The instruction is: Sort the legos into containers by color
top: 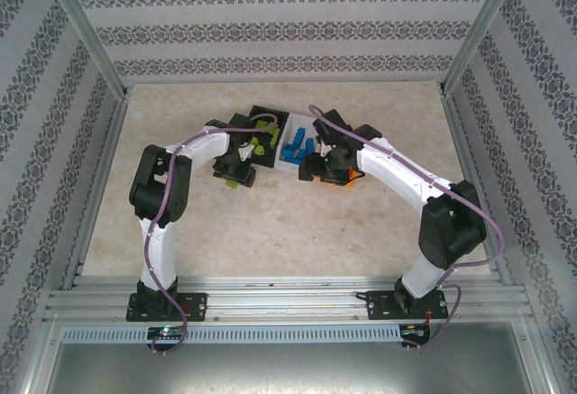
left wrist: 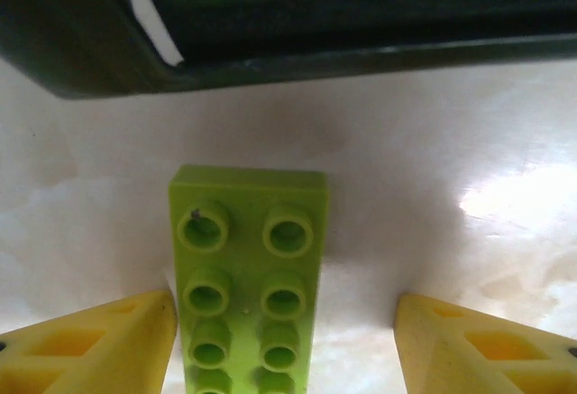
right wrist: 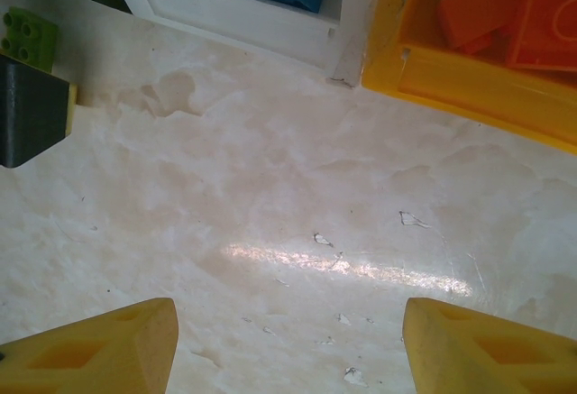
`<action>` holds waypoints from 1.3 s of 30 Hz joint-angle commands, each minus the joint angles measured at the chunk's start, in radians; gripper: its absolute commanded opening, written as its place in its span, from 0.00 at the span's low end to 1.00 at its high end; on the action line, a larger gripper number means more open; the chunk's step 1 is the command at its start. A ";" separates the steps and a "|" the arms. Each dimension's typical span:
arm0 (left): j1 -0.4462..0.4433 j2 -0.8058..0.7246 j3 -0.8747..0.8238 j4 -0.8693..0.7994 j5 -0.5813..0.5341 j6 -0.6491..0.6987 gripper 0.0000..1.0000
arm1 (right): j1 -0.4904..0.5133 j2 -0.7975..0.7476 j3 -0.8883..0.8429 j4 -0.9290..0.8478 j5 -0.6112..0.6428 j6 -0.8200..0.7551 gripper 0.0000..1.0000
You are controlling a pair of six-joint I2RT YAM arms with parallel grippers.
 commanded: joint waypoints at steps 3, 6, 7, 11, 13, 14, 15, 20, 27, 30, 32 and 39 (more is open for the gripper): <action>-0.006 0.038 0.000 0.004 -0.045 0.024 0.63 | -0.006 0.001 0.044 -0.034 0.006 0.000 0.68; -0.008 0.038 -0.013 0.011 -0.042 0.024 0.59 | -0.006 0.007 0.047 -0.033 0.002 0.002 0.68; -0.008 0.038 -0.017 0.013 -0.045 0.024 0.56 | -0.005 0.009 0.047 -0.032 0.001 0.003 0.68; -0.012 0.031 -0.036 0.017 -0.043 0.023 0.42 | -0.005 0.018 0.055 -0.027 -0.002 0.007 0.68; -0.011 0.023 -0.043 0.018 -0.043 0.020 0.38 | -0.003 0.023 0.060 -0.025 -0.004 0.008 0.68; -0.012 0.017 -0.048 0.019 -0.042 0.018 0.37 | -0.002 0.025 0.063 -0.025 -0.005 0.010 0.68; -0.012 0.010 -0.052 0.022 -0.042 0.016 0.37 | 0.000 0.030 0.066 -0.021 -0.006 0.011 0.68; -0.011 -0.027 -0.053 0.015 -0.035 0.006 0.37 | 0.013 0.051 0.087 -0.018 -0.009 0.016 0.68; -0.004 -0.118 -0.073 -0.006 0.004 -0.020 0.36 | 0.029 0.079 0.123 -0.021 -0.002 0.018 0.68; 0.004 -0.164 -0.084 -0.025 0.027 -0.035 0.35 | 0.033 0.088 0.131 -0.018 -0.001 0.021 0.68; 0.012 -0.200 -0.096 -0.030 0.051 -0.050 0.34 | 0.037 0.095 0.134 -0.014 -0.004 0.024 0.68; 0.062 -0.301 -0.073 -0.046 0.147 -0.120 0.34 | 0.049 0.112 0.146 -0.010 0.000 0.033 0.68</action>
